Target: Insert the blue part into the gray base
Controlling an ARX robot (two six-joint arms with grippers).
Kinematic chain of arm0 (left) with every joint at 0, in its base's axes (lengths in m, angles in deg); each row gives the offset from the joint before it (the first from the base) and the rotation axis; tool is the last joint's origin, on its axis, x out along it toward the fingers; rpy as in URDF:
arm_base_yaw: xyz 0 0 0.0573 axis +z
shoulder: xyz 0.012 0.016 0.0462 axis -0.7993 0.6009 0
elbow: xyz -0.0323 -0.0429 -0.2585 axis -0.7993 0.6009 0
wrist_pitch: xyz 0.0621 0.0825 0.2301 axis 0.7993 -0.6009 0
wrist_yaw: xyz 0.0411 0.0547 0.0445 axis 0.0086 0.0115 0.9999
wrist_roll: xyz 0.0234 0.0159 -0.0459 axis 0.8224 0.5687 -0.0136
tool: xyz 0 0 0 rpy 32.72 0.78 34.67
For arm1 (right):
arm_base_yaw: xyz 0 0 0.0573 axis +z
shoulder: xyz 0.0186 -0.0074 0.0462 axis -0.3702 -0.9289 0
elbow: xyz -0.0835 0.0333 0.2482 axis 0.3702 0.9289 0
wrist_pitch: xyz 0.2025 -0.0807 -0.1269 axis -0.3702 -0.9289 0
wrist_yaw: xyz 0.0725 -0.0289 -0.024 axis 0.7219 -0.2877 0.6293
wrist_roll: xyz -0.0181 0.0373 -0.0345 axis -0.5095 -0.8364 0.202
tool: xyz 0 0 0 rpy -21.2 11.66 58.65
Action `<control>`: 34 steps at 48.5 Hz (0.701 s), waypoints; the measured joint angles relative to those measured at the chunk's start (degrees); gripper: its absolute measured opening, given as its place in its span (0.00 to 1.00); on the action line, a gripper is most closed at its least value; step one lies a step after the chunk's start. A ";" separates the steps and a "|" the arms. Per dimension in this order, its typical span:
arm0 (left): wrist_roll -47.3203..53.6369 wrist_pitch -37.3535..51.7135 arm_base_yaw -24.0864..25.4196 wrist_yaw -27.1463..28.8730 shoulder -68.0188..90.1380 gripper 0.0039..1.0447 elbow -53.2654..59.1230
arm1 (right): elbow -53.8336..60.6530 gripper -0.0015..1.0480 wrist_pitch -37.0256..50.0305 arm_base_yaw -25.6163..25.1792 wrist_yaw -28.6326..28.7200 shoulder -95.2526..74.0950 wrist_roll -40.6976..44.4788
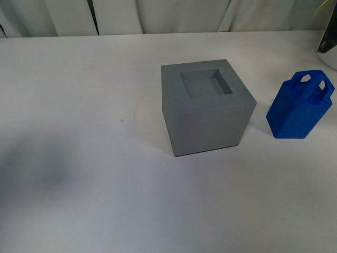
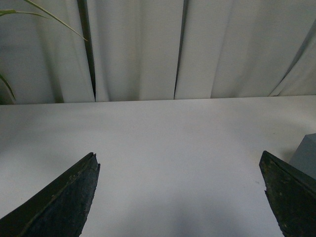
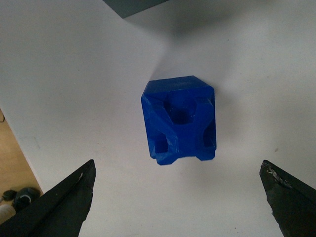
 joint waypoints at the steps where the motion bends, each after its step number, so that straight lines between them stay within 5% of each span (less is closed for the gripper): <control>1: 0.00 0.00 0.00 0.00 0.00 0.94 0.00 | 0.00 0.93 0.17 0.22 -0.52 -0.50 0.13; 34: -0.02 0.00 0.00 0.00 0.00 0.94 0.00 | 1.31 0.91 5.01 1.88 -2.58 -6.51 1.03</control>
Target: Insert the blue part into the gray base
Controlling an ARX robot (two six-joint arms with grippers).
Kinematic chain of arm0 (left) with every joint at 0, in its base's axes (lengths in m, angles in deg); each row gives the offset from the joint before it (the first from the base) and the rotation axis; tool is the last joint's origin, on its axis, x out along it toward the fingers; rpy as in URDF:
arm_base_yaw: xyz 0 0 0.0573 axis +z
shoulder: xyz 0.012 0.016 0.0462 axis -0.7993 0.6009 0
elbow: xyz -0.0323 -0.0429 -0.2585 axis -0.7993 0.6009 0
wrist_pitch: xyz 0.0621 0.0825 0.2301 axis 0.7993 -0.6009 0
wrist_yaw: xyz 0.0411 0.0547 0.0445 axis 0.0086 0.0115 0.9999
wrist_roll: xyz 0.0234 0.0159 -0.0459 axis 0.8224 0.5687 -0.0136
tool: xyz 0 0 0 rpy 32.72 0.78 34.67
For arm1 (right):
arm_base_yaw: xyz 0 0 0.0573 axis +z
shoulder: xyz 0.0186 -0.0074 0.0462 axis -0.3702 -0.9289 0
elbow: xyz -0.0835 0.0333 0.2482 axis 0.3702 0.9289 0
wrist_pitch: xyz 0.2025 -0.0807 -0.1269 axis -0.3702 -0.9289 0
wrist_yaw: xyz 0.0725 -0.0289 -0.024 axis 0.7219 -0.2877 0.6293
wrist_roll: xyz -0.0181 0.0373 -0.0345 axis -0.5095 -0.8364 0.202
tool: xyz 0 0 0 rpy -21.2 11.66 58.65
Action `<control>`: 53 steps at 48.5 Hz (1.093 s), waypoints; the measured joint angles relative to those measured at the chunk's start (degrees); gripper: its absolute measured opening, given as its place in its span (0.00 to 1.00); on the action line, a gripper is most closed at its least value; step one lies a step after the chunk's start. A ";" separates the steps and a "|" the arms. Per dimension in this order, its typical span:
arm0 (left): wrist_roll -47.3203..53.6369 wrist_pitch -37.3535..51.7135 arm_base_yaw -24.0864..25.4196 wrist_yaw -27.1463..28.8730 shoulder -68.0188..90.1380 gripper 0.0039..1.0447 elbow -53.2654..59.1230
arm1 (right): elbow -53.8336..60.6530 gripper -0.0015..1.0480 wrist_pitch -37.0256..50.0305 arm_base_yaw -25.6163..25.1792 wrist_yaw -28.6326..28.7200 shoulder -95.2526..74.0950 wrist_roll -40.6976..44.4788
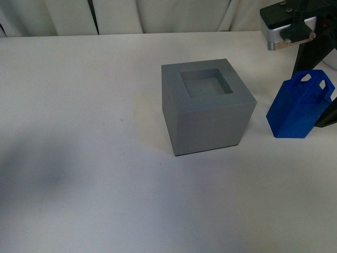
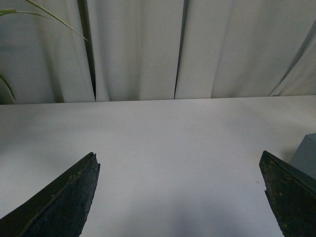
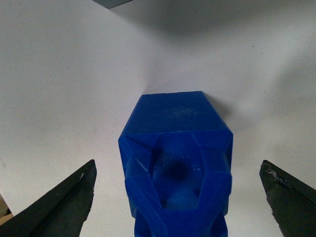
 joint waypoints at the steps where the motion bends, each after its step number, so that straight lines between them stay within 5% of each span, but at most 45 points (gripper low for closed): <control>1: 0.00 0.00 0.00 0.00 0.00 0.94 0.00 | 0.00 0.90 0.00 0.00 0.00 -0.02 0.00; 17: 0.02 0.00 0.00 0.00 0.00 0.94 0.00 | 0.28 0.45 -0.42 -0.31 0.44 0.07 0.07; 40: 0.00 0.00 0.00 0.00 0.00 0.94 0.00 | -13.44 0.44 -9.77 0.28 6.97 3.26 0.07; 53: 0.00 0.00 0.00 0.00 0.00 0.94 0.00 | -21.22 0.44 -13.11 5.70 10.21 2.49 -0.55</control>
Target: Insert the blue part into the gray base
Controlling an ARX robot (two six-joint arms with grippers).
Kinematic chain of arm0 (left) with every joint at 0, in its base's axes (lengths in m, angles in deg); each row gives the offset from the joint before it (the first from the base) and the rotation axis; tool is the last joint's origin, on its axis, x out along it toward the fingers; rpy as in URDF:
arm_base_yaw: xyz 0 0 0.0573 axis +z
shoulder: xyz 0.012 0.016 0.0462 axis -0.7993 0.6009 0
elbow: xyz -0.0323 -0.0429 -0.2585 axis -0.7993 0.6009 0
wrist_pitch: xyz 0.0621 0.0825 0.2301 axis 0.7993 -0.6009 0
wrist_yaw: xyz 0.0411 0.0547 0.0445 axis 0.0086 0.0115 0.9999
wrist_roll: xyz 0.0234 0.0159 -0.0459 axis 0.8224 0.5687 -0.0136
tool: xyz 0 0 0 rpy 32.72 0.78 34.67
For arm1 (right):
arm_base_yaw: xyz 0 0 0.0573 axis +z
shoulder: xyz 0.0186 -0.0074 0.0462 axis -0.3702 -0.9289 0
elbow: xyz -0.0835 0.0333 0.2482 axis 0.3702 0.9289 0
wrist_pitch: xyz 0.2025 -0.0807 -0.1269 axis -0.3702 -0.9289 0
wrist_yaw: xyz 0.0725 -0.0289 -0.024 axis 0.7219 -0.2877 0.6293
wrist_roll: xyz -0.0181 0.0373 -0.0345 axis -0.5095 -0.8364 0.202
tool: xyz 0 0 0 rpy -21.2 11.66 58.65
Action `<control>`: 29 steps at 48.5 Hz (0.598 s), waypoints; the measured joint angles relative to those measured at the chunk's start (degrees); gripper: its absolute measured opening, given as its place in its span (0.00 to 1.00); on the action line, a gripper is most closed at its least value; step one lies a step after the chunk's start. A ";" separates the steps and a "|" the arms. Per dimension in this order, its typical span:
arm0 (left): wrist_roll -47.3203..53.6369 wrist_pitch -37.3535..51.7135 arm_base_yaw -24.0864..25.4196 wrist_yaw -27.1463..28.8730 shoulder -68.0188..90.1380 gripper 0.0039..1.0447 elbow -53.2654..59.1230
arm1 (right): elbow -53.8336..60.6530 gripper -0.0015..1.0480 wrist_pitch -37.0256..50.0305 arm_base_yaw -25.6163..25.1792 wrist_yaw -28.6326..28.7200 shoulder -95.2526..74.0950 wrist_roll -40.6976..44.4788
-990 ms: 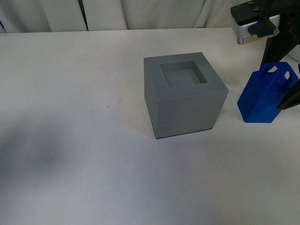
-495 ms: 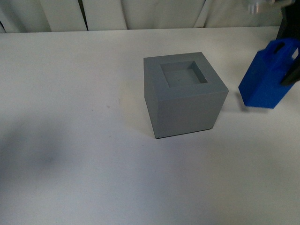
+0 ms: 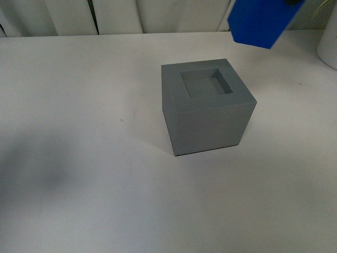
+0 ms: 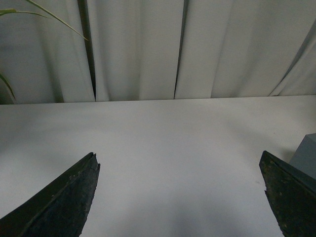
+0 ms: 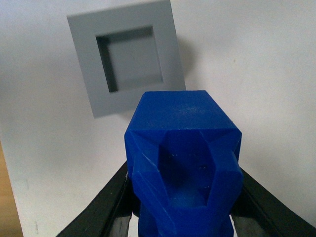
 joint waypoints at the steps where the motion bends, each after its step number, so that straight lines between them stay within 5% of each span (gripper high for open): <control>1: 0.02 0.00 0.00 0.00 0.00 0.94 0.00 | -0.26 0.44 -0.11 0.26 0.02 -0.04 0.00; 29: 0.02 0.00 0.00 0.00 0.00 0.94 0.00 | -1.42 0.44 -0.76 7.82 -2.21 -4.79 0.83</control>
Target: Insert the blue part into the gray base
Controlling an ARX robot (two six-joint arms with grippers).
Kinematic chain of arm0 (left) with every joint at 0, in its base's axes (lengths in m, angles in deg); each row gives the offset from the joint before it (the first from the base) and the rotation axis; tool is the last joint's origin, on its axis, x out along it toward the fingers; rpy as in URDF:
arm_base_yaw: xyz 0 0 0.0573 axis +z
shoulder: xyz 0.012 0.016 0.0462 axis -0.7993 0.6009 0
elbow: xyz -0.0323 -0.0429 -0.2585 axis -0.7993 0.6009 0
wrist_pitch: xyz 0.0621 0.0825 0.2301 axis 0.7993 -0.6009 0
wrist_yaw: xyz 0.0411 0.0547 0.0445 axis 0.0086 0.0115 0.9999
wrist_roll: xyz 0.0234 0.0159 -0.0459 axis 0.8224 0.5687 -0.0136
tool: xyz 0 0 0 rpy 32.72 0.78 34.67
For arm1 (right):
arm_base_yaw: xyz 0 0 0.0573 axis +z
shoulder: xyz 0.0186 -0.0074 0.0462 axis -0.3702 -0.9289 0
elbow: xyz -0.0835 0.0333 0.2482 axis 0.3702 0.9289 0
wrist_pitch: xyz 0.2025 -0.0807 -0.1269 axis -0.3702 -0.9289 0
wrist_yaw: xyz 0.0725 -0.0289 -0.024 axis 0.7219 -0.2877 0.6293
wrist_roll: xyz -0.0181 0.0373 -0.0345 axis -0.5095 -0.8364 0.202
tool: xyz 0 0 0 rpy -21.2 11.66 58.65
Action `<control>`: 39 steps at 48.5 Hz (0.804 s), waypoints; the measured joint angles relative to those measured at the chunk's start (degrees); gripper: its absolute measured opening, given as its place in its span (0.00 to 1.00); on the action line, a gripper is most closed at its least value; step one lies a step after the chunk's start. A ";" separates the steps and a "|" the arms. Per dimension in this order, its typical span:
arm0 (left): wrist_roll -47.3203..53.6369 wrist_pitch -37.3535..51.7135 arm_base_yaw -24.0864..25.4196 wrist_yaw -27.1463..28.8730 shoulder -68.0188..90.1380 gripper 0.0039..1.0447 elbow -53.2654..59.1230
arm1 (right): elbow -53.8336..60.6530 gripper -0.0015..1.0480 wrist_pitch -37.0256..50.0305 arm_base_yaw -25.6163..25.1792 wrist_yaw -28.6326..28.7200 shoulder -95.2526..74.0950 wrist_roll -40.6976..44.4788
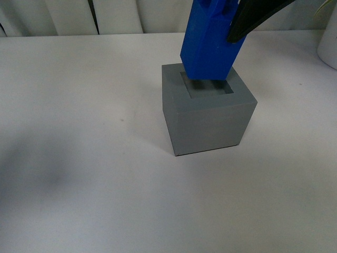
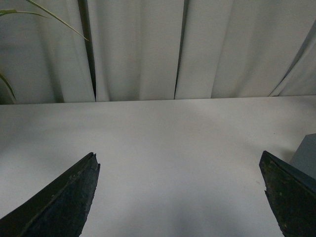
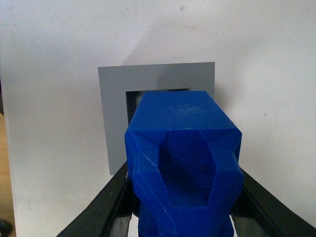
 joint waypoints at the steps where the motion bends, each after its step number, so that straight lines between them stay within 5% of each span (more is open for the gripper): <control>1: 0.00 0.00 0.00 0.00 0.00 0.94 0.00 | 0.00 0.44 0.00 0.04 -0.04 -0.02 0.07; 39: 0.00 0.00 0.00 0.00 0.00 0.94 0.00 | 3.17 0.44 1.29 0.52 -2.05 0.02 1.44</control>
